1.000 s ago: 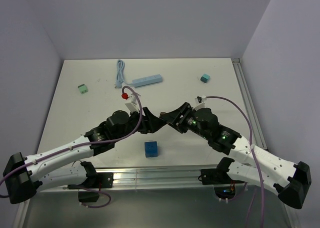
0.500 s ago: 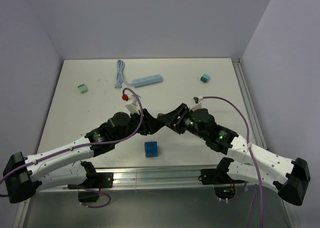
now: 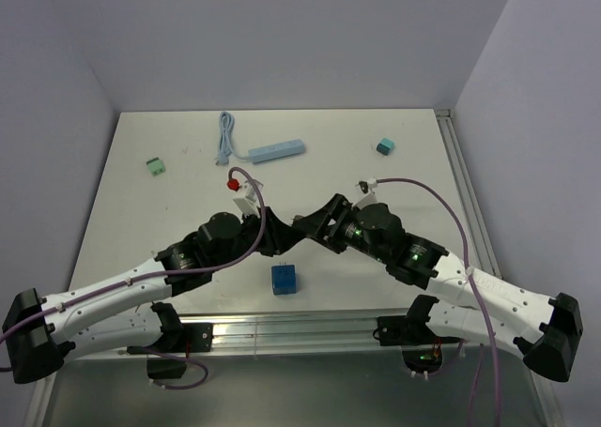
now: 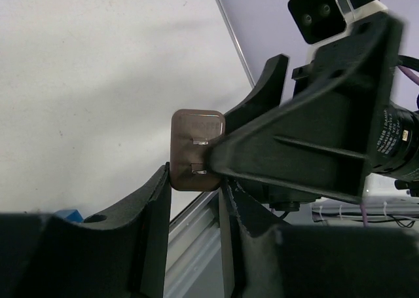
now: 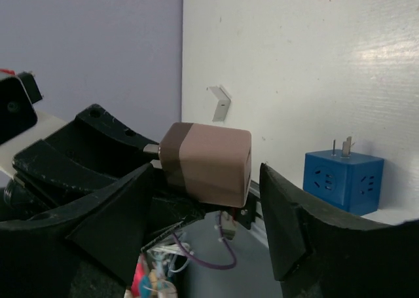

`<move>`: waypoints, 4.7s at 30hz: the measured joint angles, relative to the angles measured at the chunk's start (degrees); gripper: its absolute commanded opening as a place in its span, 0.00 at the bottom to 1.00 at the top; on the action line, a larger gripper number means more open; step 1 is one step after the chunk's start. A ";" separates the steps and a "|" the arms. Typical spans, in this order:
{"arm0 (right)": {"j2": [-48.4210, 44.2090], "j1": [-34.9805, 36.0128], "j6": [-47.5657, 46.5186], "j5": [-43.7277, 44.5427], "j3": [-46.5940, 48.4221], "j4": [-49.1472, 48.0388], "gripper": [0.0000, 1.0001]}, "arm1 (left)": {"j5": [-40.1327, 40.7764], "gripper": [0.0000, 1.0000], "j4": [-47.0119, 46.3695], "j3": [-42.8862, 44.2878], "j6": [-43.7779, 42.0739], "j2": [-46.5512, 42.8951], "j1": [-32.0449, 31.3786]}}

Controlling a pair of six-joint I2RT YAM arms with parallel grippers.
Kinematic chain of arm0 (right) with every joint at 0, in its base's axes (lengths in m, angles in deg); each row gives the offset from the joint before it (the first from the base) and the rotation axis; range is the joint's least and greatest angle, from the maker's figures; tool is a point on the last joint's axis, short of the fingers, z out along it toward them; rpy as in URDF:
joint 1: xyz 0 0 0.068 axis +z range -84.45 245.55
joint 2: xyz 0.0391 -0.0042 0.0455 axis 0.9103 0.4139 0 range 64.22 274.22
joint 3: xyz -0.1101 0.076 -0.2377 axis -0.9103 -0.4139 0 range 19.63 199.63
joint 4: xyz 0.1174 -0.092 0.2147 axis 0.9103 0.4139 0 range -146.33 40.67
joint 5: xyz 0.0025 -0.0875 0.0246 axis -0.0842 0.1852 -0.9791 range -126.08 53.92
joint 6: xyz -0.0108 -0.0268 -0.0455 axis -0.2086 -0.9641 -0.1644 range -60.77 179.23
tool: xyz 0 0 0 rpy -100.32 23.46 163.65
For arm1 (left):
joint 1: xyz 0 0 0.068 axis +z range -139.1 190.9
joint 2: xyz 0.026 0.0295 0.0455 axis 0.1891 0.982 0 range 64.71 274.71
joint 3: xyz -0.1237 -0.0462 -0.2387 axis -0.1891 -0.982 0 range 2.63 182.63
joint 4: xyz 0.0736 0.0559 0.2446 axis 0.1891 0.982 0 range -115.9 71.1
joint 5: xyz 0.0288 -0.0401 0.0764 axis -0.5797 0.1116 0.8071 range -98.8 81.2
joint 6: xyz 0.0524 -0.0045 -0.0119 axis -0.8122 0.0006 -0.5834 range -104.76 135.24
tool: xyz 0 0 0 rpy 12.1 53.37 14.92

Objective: Insert the plug

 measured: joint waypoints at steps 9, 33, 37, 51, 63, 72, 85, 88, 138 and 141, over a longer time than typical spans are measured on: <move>-7.43 0.83 -7.08 1.75 3.48 8.39 0.85 | -4.11 0.00 0.87 -0.02 -0.68 -1.25 0.22; -22.51 0.92 -25.55 -20.98 -2.73 -7.37 0.53 | -29.86 0.00 -25.24 -3.93 13.75 -5.66 1.49; -22.49 0.92 -24.98 -21.86 -4.52 -11.89 0.44 | -30.38 0.00 -28.22 -4.57 15.69 -4.94 1.55; -19.78 0.92 -22.69 -19.69 -2.49 -11.47 0.00 | -26.88 0.70 -26.56 -4.70 14.69 -6.40 2.08; -5.57 0.92 -24.76 -11.93 19.69 18.88 0.00 | -3.48 0.86 7.72 -4.66 7.87 -24.33 1.95; 11.34 0.92 -24.98 -13.35 30.12 39.12 0.00 | 11.23 0.83 21.44 -0.79 2.95 -31.78 1.97; 34.51 0.92 -30.53 -17.68 47.98 59.80 0.00 | 15.72 0.82 26.86 -0.76 -2.01 -29.79 1.95; 39.93 0.92 -31.82 -18.82 52.00 63.36 0.00 | 19.08 0.83 29.42 -0.76 -1.92 -30.03 1.95; 59.74 0.15 -26.99 -22.32 57.20 68.15 0.00 | 25.09 0.87 33.55 -0.74 1.42 -37.66 1.95; 59.76 0.11 -26.82 -21.92 57.20 68.15 0.00 | 25.09 0.87 33.40 -0.74 1.42 -37.66 1.95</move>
